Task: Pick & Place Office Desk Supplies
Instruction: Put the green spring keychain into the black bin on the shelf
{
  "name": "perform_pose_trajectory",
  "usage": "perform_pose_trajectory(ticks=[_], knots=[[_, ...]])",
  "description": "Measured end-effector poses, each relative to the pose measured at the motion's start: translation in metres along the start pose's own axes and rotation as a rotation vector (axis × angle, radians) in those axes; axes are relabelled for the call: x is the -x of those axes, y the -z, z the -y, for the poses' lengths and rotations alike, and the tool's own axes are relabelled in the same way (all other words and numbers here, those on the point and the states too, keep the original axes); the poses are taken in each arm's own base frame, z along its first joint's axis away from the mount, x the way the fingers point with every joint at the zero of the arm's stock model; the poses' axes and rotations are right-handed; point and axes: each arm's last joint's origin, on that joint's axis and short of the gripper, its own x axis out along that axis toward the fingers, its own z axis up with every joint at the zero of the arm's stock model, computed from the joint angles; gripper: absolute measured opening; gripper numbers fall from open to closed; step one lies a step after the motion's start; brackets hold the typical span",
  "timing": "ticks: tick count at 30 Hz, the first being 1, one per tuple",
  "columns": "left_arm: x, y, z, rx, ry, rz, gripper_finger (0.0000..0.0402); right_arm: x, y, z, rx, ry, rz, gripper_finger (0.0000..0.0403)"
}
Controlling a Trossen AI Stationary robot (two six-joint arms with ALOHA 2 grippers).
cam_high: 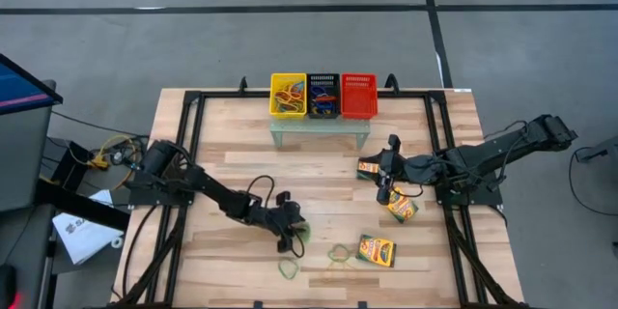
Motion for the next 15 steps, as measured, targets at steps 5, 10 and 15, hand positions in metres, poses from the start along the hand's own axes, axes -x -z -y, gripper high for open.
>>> perform_pose_trajectory(ticks=[5,10,15], knots=[[-0.0001,0.001,-0.0034,0.051,-0.018,-0.022,0.0053,0.0,0.0,0.0,0.0,0.0,0.0,0.0136],[-0.0011,0.0002,-0.0074,0.105,-0.025,-0.028,0.0014,0.0,-0.0001,0.0,0.0,0.0,0.001,0.0136],[-0.0014,-0.0002,-0.008,0.114,-0.039,-0.005,0.0014,0.0,0.0,0.0,0.002,0.0,0.0,0.0136]])
